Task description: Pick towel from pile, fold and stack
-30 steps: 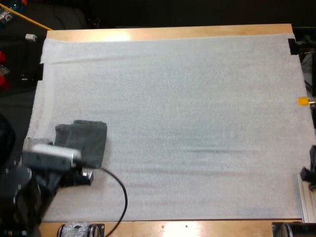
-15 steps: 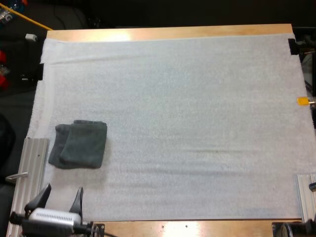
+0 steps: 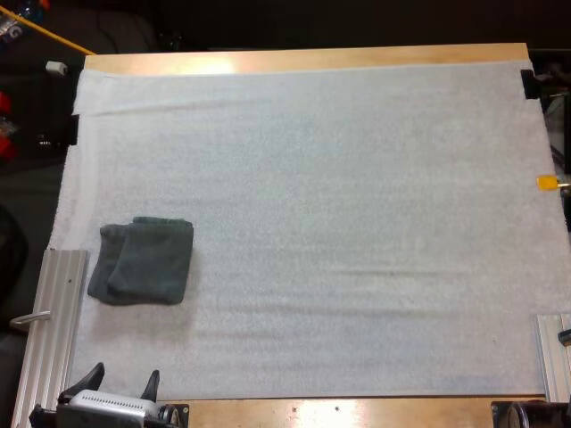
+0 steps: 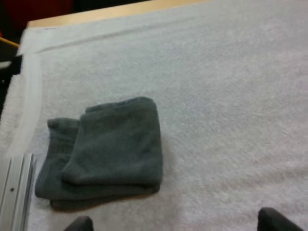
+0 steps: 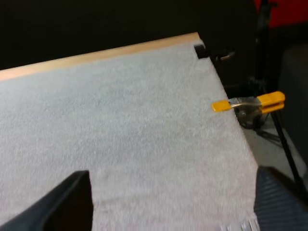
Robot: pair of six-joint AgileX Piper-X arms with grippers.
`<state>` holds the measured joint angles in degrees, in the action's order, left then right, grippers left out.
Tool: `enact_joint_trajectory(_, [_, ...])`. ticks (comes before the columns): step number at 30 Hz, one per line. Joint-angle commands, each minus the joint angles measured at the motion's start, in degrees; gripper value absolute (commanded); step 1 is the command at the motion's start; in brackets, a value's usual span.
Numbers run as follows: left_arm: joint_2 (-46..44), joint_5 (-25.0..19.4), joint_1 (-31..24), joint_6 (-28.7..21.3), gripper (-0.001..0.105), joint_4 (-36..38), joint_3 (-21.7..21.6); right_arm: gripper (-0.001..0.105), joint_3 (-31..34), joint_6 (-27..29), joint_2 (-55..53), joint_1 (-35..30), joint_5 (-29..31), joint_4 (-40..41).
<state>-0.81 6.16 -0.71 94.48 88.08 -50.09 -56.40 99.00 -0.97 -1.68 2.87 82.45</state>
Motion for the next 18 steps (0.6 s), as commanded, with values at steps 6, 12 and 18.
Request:
enact_joint_trajectory(6, [-8.03,1.47,-0.13,0.18,0.064,-8.16,-0.25,0.067,0.43,0.09,-2.18,0.03,-0.08,-5.57])
enact_joint_trajectory(12, [-8.03,1.43,-0.13,0.18,0.064,-16.81,0.26,0.067,3.48,0.08,-2.18,0.03,-0.08,-14.72])
enact_joint_trajectory(18, [-8.03,1.43,-0.13,0.18,0.064,-21.39,4.8,0.067,9.14,0.08,-2.18,0.03,-0.08,-20.02])
